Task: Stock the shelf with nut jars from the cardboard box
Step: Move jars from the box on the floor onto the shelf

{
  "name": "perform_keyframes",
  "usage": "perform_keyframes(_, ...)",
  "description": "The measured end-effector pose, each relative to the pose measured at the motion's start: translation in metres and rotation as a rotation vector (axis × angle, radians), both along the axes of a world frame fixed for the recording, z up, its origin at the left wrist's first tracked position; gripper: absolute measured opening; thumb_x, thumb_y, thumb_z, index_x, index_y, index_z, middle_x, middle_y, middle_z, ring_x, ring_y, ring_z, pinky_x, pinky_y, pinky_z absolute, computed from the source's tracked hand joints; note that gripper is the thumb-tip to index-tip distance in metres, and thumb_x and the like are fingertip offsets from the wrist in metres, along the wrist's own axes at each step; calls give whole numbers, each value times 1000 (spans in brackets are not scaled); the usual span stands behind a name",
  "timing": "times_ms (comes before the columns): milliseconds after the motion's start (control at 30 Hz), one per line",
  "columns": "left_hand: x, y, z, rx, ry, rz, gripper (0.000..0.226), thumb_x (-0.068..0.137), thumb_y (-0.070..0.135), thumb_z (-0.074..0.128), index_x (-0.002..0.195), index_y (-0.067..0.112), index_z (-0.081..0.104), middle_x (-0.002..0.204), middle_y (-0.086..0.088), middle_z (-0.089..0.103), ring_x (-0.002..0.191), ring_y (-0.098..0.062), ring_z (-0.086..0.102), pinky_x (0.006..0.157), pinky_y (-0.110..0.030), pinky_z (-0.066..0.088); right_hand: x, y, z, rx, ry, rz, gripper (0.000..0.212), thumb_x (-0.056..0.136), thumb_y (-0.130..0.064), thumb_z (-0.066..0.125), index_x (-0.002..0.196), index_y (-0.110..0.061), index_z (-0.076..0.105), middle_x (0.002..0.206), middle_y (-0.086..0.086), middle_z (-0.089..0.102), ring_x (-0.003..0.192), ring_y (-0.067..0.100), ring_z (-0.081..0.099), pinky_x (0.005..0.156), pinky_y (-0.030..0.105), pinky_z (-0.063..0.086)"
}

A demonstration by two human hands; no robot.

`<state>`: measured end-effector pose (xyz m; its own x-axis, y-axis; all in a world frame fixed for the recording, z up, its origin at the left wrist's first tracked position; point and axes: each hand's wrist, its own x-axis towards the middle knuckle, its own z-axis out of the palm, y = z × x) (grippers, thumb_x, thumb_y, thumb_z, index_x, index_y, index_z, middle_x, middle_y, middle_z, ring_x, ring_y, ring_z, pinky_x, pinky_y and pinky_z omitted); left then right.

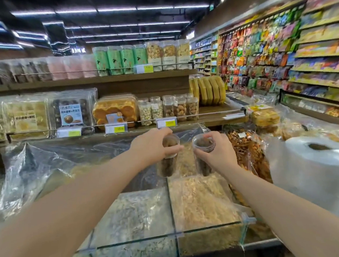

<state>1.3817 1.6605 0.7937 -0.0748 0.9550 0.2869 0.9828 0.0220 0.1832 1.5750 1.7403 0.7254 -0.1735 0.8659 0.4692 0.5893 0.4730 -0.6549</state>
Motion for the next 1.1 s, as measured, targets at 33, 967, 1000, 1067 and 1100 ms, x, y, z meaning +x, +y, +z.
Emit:
perform_keyframes(33,-3,12,5,11,-16,-14,72,75,77,48,132,33,46,125,5,56,106,-17,57,78,-34,51,-4,12,2,-2,10,-13,46,72,-48,73,109,-29,54,113,-4,54,106,14,47,89,35,45)
perform_keyframes(967,-28,378,63,-15,-54,-149,63,78,74,46,128,35,53,132,5,55,117,-19,53,87,-34,43,-56,384,91,22,-16,-281,47,77,-48,67,117,-27,51,116,3,46,109,25,48,81,32,39)
perform_keyframes(1000,-28,388,64,-22,-63,-152,62,78,74,46,126,37,53,130,6,56,115,-19,53,87,-34,44,-56,405,89,27,-29,-271,48,78,-47,67,118,-26,51,119,4,47,111,26,48,83,34,39)
perform_keyframes(1067,-29,406,61,-34,-88,-147,60,76,74,47,124,40,53,126,6,57,102,-18,57,86,-34,47,-58,444,81,22,-26,-237,47,78,-46,67,118,-25,52,120,5,48,111,26,49,85,34,41)
perform_keyframes(1100,-29,414,59,-38,-92,-143,59,75,75,47,123,41,53,124,7,58,95,-17,58,85,-35,49,-60,462,76,4,-26,-213,47,78,-46,66,117,-25,52,120,5,49,110,26,51,85,34,41)
